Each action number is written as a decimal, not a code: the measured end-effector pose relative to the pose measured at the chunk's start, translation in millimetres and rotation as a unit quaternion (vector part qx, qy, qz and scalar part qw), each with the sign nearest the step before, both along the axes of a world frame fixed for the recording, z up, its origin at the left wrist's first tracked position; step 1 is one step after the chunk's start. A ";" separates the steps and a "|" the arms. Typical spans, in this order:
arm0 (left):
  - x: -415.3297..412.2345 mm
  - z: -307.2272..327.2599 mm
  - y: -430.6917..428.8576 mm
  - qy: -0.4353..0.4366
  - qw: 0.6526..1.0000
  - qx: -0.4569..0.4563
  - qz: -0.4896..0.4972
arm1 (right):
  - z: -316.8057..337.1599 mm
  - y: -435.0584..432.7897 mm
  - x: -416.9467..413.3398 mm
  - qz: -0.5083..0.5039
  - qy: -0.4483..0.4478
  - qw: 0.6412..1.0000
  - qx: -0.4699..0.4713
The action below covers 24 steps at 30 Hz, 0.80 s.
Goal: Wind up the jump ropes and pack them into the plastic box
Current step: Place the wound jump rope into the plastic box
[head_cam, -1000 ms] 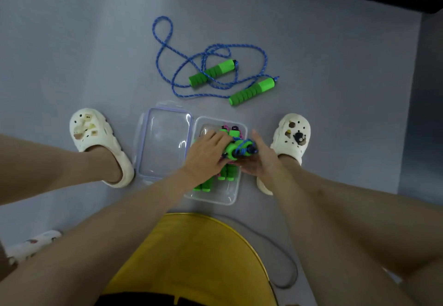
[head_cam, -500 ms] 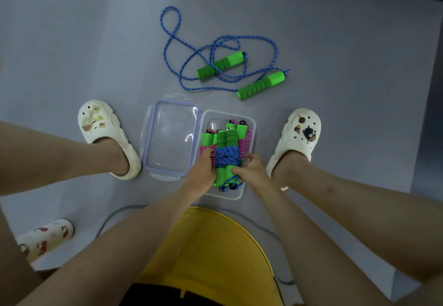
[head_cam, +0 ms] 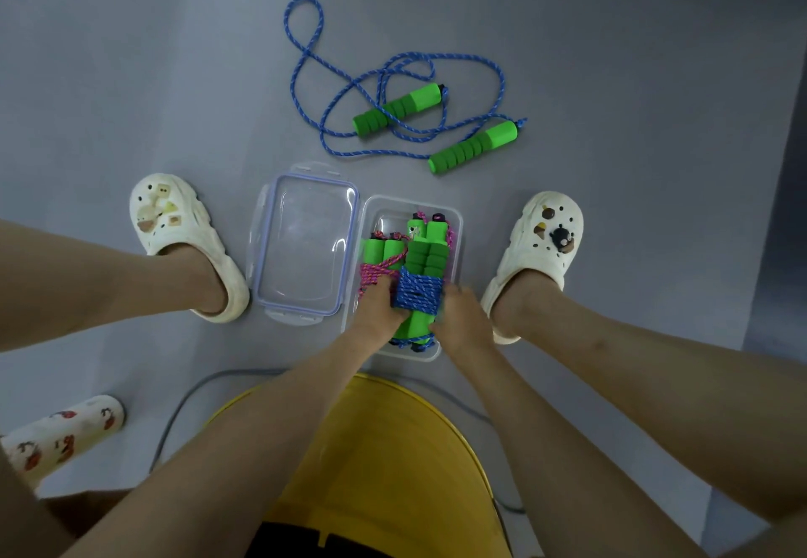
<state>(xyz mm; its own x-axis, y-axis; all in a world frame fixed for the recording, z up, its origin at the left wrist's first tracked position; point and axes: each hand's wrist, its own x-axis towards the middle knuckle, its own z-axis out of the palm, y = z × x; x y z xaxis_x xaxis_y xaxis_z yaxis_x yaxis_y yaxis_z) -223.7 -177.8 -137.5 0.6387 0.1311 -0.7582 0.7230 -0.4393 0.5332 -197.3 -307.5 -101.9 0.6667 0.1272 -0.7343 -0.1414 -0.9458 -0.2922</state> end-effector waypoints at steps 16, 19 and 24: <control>-10.7 -10.0 -20.8 0.001 0.996 0.093 -0.013 | -8.7 -7.8 8.1 0.340 -0.097 0.928 -0.119; -6.9 -9.1 -24.7 0.021 0.990 0.133 -0.031 | -10.9 -5.0 7.0 0.340 -0.103 0.923 -0.146; -9.2 -10.3 -27.5 -0.008 0.975 0.211 -0.068 | -16.0 -0.1 0.7 0.337 -0.134 0.918 -0.164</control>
<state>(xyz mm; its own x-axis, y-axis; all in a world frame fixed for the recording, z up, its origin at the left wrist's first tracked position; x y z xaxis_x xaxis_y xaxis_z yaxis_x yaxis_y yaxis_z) -232.9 -205.3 -147.7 0.6838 0.3416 -0.6447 0.6353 -0.7133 0.2959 -196.7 -307.5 -117.9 0.6797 0.3780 -0.6286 0.5428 -0.8356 0.0845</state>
